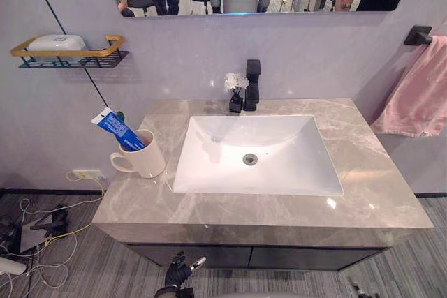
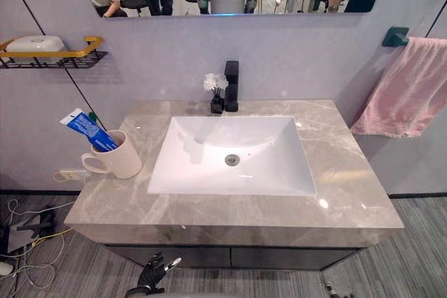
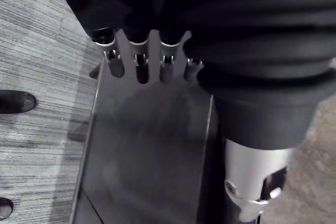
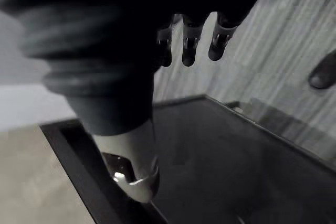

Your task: Organize washtable

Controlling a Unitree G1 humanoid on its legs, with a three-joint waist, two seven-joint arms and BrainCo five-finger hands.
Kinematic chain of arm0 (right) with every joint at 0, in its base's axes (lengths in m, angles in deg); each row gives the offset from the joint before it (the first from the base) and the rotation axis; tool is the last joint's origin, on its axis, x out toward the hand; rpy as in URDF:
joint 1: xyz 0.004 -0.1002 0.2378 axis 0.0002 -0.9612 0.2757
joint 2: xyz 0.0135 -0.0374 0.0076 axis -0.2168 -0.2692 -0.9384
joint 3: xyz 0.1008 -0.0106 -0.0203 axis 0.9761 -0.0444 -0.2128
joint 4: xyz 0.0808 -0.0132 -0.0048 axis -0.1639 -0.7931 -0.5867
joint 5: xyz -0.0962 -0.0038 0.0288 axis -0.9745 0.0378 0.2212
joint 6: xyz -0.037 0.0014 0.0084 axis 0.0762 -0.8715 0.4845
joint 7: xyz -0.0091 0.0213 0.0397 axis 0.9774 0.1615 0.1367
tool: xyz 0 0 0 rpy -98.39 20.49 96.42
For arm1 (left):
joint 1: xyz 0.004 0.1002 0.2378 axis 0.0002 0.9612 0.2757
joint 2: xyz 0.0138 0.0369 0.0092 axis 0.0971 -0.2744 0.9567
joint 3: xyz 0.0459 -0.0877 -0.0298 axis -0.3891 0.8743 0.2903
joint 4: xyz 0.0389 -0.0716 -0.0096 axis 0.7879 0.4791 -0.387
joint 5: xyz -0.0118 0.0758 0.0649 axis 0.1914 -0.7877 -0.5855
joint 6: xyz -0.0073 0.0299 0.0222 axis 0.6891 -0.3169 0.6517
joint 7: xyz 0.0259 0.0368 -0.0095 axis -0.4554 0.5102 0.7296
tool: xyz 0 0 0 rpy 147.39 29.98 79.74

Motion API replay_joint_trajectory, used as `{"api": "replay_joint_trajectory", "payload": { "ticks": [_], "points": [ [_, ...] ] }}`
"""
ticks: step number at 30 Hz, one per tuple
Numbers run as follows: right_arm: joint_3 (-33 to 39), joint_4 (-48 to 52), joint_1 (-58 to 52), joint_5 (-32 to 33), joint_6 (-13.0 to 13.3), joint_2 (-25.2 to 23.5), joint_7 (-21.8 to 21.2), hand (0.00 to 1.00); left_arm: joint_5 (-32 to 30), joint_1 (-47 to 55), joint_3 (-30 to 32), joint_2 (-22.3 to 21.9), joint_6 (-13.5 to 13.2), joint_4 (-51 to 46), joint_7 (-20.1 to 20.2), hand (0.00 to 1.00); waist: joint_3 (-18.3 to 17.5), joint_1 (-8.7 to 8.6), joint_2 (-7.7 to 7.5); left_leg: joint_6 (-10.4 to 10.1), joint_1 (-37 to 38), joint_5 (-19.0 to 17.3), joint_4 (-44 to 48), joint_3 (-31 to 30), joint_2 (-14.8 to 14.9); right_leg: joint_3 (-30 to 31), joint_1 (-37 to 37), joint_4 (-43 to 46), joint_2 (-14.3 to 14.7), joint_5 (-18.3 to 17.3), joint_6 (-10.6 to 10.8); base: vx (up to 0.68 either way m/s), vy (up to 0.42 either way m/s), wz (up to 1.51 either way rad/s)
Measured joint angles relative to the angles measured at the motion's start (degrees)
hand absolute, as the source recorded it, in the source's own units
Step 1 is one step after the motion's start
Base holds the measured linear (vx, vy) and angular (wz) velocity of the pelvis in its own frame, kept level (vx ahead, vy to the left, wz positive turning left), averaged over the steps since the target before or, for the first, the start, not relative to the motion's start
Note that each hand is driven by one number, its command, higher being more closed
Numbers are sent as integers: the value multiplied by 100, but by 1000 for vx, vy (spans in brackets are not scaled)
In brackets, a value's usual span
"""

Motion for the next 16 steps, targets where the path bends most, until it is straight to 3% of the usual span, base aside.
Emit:
{"api": "replay_joint_trajectory", "payload": {
  "ticks": [9,16],
  "points": [
    [-850,-826,167,-820,-117,195,-247,0,-26,-165,-195,236,-5,293,6,0,76,108,-124,17,25,13,21,-276,-60,-199,170,-62,-5,-1,85,37,-6,12],
    [-1116,-1062,337,-925,-57,311,-247,0,-114,-246,-207,383,-14,466,0,0,222,119,-164,23,42,16,19,-381,-119,-261,216,-63,-25,-3,88,-14,-2,3]
  ]
}}
